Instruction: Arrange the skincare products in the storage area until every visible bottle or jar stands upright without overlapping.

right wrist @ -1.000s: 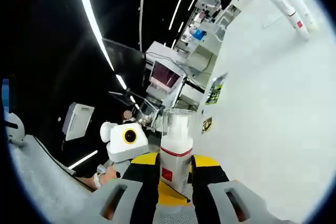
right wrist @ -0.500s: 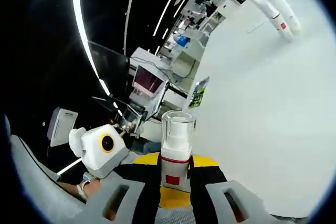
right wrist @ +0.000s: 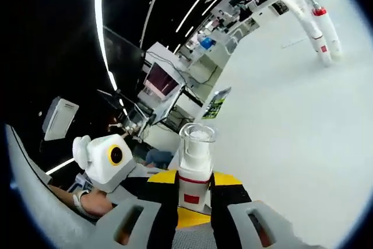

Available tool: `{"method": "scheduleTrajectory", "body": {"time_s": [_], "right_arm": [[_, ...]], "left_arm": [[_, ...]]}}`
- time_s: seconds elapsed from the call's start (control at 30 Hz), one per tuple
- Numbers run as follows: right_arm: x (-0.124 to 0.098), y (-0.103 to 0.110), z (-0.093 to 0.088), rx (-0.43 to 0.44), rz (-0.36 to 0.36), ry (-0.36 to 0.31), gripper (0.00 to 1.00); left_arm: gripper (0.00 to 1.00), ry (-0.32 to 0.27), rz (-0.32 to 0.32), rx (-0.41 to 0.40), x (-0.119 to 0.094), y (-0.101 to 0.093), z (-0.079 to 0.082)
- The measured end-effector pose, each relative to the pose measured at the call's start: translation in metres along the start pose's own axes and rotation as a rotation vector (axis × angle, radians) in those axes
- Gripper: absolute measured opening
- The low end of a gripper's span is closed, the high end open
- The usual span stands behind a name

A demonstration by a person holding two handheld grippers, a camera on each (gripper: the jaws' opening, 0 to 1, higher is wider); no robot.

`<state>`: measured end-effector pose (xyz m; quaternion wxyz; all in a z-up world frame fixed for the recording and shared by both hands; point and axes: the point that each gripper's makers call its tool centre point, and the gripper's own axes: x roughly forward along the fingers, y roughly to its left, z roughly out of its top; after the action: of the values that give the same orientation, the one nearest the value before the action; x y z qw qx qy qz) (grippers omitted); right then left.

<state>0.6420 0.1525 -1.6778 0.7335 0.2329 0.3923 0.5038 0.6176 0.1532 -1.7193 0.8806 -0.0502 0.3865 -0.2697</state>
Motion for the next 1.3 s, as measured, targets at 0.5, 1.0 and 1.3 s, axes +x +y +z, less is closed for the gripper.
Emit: {"method": "scheduleTrajectory", "body": {"time_s": [0.5,1.0,1.3], "right_arm": [[-0.016,-0.029,0.031,-0.092,-0.083,-0.056,0.16],[-0.038,-0.06,0.055,-0.114,-0.18,-0.104,0.16],[-0.042,-0.077,0.061,-0.138,-0.238,-0.103,0.16]], "left_arm": [[0.36,0.048,0.237,0.057,-0.038,0.078,-0.032],[0.39,0.2,0.411,0.133,-0.05,0.139,-0.071],[0.46,0.068,0.413,0.122,-0.047,0.138,-0.052]]}}
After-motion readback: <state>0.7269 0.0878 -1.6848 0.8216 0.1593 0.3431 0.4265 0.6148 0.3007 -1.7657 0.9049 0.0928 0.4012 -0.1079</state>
